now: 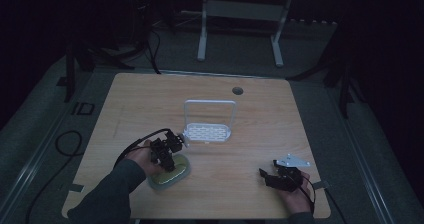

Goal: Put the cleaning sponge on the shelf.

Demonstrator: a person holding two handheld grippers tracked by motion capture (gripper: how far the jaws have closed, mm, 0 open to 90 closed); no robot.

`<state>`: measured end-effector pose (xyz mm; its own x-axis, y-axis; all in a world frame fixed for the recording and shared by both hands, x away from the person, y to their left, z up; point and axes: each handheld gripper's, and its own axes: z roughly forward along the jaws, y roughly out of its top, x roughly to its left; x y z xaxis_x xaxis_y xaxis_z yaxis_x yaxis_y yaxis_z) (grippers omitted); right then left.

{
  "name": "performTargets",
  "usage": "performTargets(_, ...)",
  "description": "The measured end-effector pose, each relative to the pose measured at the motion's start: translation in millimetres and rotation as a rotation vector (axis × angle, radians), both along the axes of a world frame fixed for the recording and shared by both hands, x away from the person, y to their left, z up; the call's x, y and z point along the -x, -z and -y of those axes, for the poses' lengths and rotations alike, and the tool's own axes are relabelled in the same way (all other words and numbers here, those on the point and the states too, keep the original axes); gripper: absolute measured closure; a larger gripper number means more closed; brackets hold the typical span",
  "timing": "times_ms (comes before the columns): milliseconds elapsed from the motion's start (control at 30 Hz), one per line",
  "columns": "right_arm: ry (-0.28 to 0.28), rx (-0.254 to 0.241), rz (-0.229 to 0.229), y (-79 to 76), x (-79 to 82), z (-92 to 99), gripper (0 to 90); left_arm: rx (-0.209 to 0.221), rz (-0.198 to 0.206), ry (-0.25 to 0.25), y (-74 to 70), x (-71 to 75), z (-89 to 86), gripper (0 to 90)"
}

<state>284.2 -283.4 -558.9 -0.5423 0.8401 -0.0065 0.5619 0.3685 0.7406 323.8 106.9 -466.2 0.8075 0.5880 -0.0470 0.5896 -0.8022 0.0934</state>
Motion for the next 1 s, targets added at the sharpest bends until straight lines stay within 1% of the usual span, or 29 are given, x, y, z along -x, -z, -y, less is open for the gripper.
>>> performTargets(67, 0.000, 0.000, 0.000, 0.0, 0.0, 0.0, 30.8, 0.002, 0.007, -0.006, -1.9, -0.9, 0.0, 71.8)
performTargets(267, -0.001, 0.001, 0.002, 0.0, -0.1, 0.1, 30.8, 0.013, 0.023, 0.003, -7.4, -4.0, -0.1, 71.9)
performTargets(300, -0.001, 0.001, 0.002, 0.0, -0.1, 0.1, 30.8, 0.025, 0.037, 0.006, -9.6, -5.0, -0.4, 71.9)
performTargets(367, -0.001, 0.001, 0.002, 0.1, -0.2, 0.1, 30.8, 0.037, 0.050, 0.011, -11.5, -6.0, -0.5, 71.9)
performTargets(467, -0.001, 0.001, 0.002, 0.0, -0.1, 0.1, 30.8, 0.041, 0.053, 0.012, -13.0, -7.5, -0.3, 71.9)
performTargets(600, -0.001, 0.001, 0.002, 0.1, -0.2, 0.1, 30.8, 0.067, 0.076, 0.022, -17.7, -11.0, -0.2, 71.9)
performTargets(667, -0.001, 0.001, 0.002, 0.1, -0.2, 0.1, 30.8, 0.080, 0.081, 0.016, -19.3, -12.2, -0.3, 71.8)
performTargets(800, -0.001, 0.001, 0.002, 0.0, -0.1, 0.1, 30.8, 0.092, 0.095, 0.030, -22.1, -14.5, -0.1, 71.8)
performTargets(867, -0.001, 0.001, 0.002, 0.0, -0.2, 0.1, 30.8, 0.096, 0.097, 0.047, -23.5, -15.9, 0.2, 71.8)
performTargets(900, -0.001, 0.001, 0.002, 0.0, -0.1, 0.1, 30.8, 0.101, 0.095, 0.047, -24.1, -16.3, 0.5, 71.8)
performTargets(1000, 0.000, 0.000, 0.001, 0.0, 0.0, 0.0, 30.8, 0.097, 0.104, 0.063, -27.1, -18.4, 1.3, 71.8)
